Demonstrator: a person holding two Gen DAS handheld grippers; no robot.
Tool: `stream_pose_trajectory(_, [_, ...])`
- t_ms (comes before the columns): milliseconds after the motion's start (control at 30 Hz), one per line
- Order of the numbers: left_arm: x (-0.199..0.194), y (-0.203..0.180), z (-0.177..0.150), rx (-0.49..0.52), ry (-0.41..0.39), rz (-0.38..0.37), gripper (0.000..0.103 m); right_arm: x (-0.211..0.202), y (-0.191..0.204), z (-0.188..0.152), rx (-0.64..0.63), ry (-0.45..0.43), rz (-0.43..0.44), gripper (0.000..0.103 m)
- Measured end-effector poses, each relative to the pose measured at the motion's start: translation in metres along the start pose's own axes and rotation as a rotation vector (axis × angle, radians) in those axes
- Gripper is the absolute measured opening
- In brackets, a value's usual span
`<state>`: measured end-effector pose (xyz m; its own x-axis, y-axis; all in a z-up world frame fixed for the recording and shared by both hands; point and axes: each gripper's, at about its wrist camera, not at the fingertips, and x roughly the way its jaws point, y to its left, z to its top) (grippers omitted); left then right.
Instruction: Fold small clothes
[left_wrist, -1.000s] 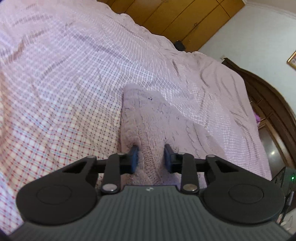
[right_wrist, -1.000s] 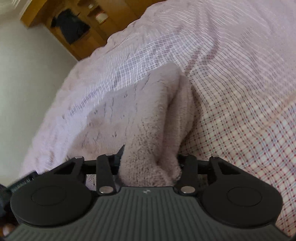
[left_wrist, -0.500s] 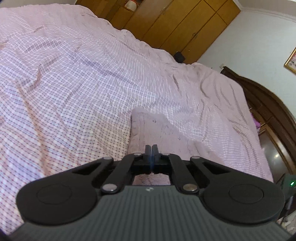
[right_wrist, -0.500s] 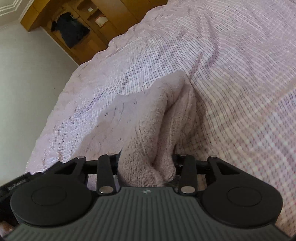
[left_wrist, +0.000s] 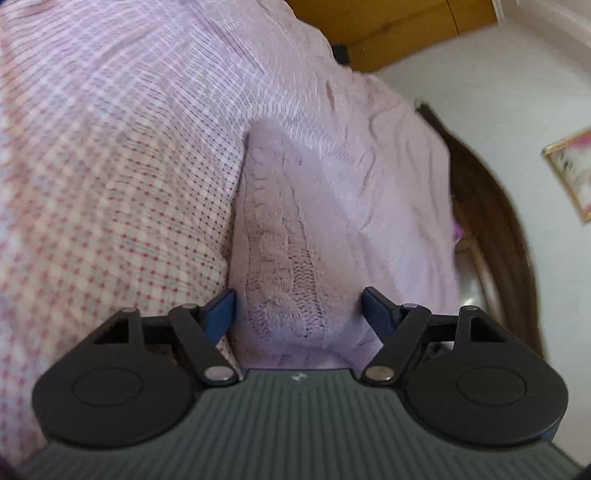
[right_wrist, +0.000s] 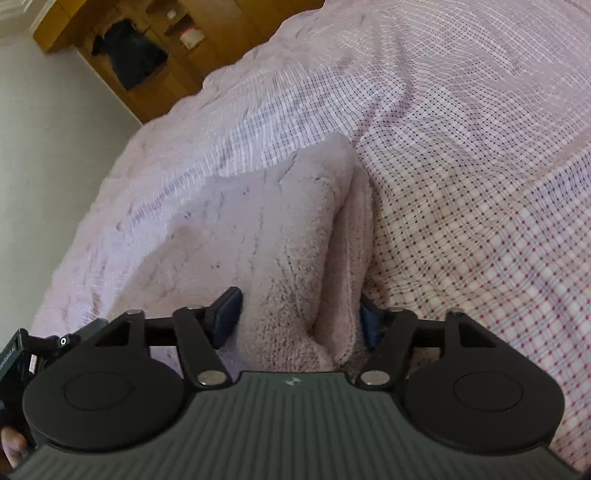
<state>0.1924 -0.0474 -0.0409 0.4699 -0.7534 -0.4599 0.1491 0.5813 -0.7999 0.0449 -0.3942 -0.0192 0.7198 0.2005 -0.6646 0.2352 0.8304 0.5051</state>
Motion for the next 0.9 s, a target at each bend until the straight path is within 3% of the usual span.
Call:
stream_pose_trajectory(67, [0.011,0.0,0.0,-0.014,-0.004,0.025,0.069,0.006,-0.01,-0.002,0.058,0.019,0.03,0.077])
stream_pose_trajectory(133, [0.016,-0.004,-0.003,-0.035,-0.025,0.043,0.061,0.021,-0.019,-0.007,0.08,0.037,0.114,0.072])
stream_pose_trajectory(200, [0.011,-0.012,-0.007,-0.022,-0.066,0.064,0.053,0.025,-0.027,-0.004,0.122,0.043,0.24,0.051])
stream_pose_trajectory(267, [-0.005,-0.023,-0.015,-0.013,-0.121,0.066,0.048,0.029,-0.04,-0.001,0.237,0.095,0.378,0.043])
stream_pose_trajectory(467, [-0.067,-0.045,-0.034,0.035,-0.179,0.055,0.046,-0.002,-0.013,-0.004,0.127,0.133,0.448,0.041])
stream_pose_trajectory(533, [-0.088,-0.041,-0.045,0.062,-0.176,0.073,0.047,-0.003,-0.014,-0.011,0.156,0.18,0.453,0.042])
stream_pose_trajectory(600, [-0.095,-0.034,-0.056,0.065,-0.153,0.126,0.047,-0.002,-0.011,-0.022,0.163,0.239,0.405,0.042])
stream_pose_trajectory(733, [-0.097,-0.017,-0.077,0.034,-0.127,0.207,0.05,-0.01,-0.007,-0.046,0.144,0.249,0.336,0.044])
stream_pose_trajectory(800, [-0.094,-0.02,-0.078,0.05,-0.114,0.246,0.055,-0.014,-0.011,-0.053,0.14,0.212,0.283,0.051])
stream_pose_trajectory(900, [-0.096,-0.04,-0.087,0.169,-0.14,0.337,0.06,-0.031,-0.007,-0.055,0.087,0.121,0.192,0.076])
